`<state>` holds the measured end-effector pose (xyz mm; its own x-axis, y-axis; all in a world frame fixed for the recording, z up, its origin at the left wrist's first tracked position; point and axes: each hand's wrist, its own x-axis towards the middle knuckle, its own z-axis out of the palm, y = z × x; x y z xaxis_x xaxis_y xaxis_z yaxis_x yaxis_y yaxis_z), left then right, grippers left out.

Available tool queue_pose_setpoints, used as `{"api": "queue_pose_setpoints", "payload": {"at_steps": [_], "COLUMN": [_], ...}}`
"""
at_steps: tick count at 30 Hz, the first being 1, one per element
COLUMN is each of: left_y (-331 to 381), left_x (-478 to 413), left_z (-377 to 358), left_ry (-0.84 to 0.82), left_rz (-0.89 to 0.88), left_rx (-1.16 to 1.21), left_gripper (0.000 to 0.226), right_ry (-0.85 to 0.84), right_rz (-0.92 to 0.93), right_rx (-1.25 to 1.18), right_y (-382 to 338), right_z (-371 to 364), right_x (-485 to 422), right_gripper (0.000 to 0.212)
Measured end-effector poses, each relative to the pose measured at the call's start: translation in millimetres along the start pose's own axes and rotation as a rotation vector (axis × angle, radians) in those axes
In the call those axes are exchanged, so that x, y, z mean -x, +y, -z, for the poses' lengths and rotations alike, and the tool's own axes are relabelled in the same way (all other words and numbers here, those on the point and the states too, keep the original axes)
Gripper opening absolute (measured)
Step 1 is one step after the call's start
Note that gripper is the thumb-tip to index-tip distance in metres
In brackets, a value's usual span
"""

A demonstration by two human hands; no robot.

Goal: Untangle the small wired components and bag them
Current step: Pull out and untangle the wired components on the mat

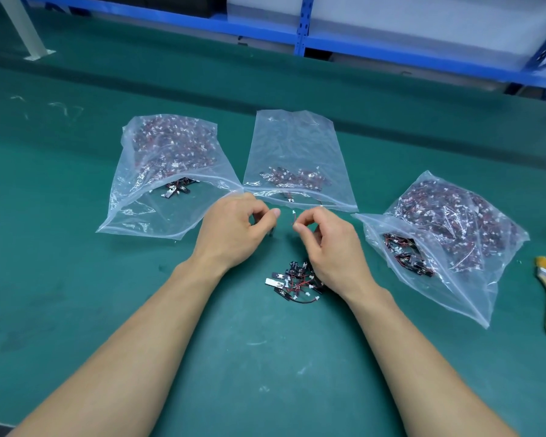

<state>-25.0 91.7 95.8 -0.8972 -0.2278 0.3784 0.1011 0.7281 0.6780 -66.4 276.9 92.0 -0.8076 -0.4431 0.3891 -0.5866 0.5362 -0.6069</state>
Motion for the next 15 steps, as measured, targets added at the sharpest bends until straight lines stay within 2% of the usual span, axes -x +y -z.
{"api": "queue_pose_setpoints", "payload": {"at_steps": [2, 6, 10, 13, 15], "left_y": [-1, -2, 0, 2, 4], "left_x": [0, 0, 1, 3, 4], "left_z": [0, -1, -1, -1, -3], "left_ry": [0.0, 0.0, -0.009, -0.117, -0.203], "left_rz": [-0.001, -0.015, -0.073, -0.183, -0.216], "left_rx": [-0.006, -0.007, 0.02, -0.004, -0.056], "left_gripper": [0.036, 0.034, 0.022, 0.013, 0.014], "right_ry": [-0.049, -0.034, -0.165, -0.234, -0.285], "right_rz": [0.0, 0.008, -0.004, 0.001, 0.001], "right_rx": [0.019, -0.009, 0.005, 0.015, 0.017], "right_y": [1, 4, 8, 9, 9], "right_z": [2, 19, 34, 39, 40], "right_x": [2, 5, 9, 10, 10], "right_gripper": [0.009, 0.011, 0.016, 0.012, 0.012]}}
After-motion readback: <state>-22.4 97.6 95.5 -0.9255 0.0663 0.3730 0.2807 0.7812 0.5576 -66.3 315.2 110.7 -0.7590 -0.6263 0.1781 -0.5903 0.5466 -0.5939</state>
